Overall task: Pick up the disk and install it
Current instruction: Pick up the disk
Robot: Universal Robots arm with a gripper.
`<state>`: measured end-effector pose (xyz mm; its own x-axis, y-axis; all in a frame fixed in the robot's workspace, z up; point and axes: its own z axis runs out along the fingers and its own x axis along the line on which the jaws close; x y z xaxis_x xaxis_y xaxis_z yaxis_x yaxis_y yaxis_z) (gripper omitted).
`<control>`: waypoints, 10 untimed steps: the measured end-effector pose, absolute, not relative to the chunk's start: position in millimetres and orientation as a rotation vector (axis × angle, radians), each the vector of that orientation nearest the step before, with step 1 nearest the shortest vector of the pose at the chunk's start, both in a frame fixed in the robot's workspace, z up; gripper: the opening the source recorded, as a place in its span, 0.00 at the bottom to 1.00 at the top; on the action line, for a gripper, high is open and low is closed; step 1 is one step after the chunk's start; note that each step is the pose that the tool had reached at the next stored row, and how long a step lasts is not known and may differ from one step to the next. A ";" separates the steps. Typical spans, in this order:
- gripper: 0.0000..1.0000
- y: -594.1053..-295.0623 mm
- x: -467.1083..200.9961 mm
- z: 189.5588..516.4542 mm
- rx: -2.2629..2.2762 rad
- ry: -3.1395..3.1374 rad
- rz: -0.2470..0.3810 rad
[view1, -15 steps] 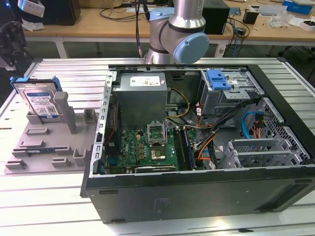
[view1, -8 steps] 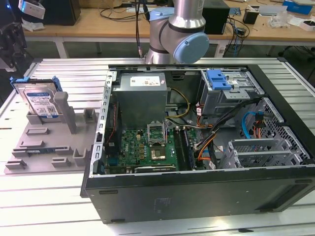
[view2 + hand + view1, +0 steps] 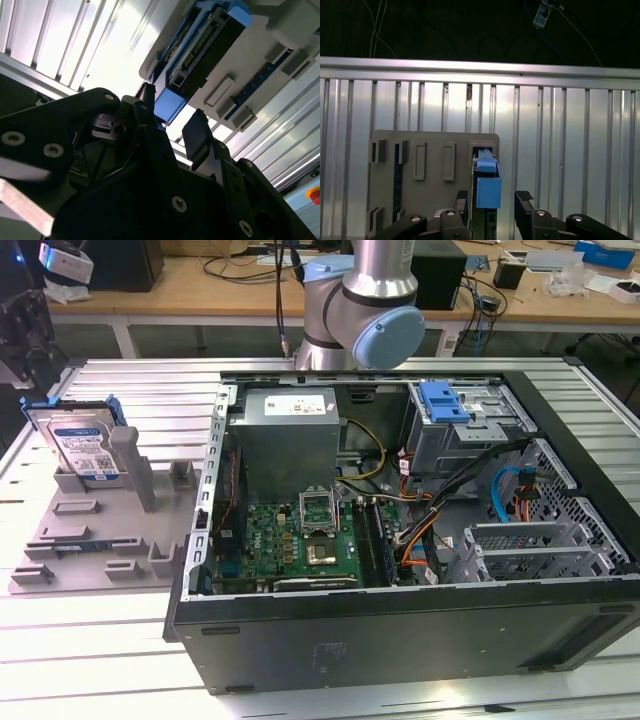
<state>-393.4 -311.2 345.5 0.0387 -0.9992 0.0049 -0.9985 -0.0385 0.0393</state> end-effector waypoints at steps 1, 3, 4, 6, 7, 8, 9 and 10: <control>0.50 -311.5 -393.4 345.0 2.242 -2.154 -0.038; 0.50 -312.7 -393.4 343.8 2.245 -2.150 -0.039; 0.50 -313.1 -393.4 343.3 2.246 -2.148 -0.039; 0.50 -314.3 -393.4 342.2 2.248 -2.146 -0.040; 0.50 -314.8 -393.4 341.8 2.248 -2.145 -0.040; 0.50 -315.4 -393.4 341.2 2.248 -2.145 -0.040; 0.50 -316.2 -393.2 340.4 2.249 -2.144 -0.040; 0.50 -316.5 -392.9 340.0 2.249 -2.144 -0.040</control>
